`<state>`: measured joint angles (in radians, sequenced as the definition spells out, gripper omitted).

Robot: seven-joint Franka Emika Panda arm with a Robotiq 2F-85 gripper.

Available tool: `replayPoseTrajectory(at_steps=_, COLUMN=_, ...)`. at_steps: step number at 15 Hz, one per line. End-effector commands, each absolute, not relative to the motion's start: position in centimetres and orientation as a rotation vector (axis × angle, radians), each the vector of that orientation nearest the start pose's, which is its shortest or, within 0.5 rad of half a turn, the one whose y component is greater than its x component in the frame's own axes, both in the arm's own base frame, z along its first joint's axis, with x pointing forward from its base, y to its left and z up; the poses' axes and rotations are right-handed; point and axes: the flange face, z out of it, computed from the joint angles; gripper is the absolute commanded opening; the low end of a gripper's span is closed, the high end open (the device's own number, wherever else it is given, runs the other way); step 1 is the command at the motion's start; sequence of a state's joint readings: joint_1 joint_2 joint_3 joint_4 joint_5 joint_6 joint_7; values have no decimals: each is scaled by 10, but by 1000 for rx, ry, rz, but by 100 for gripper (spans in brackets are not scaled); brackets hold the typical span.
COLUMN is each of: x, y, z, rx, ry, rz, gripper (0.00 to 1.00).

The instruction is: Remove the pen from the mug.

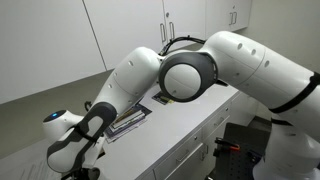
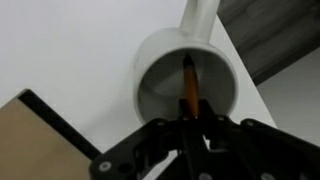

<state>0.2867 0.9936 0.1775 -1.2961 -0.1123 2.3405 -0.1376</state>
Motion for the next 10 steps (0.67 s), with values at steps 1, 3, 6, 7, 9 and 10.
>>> replayPoseTrajectory(at_steps=1, x=680, y=302, z=182, rx=-2927, ry=-918, rz=-115, gripper=4)
replayPoseTrajectory(at_steps=3, x=680, y=300, z=202, rx=-2933, ry=-901, rz=-147, gripper=4)
replayPoseTrajectory(at_steps=6, x=681, y=294, z=228, rx=-2916, ry=-876, rz=-190, gripper=4)
replayPoseTrajectory(at_steps=7, x=681, y=291, z=236, rx=-2919, ry=-861, rz=-206, gripper=4)
replayPoseTrajectory(at_steps=9, x=682, y=282, z=250, rx=-2923, ry=-839, rz=-227, gripper=4)
replayPoseTrajectory(at_steps=10, x=683, y=275, z=256, rx=-2933, ry=-830, rz=-226, gripper=4)
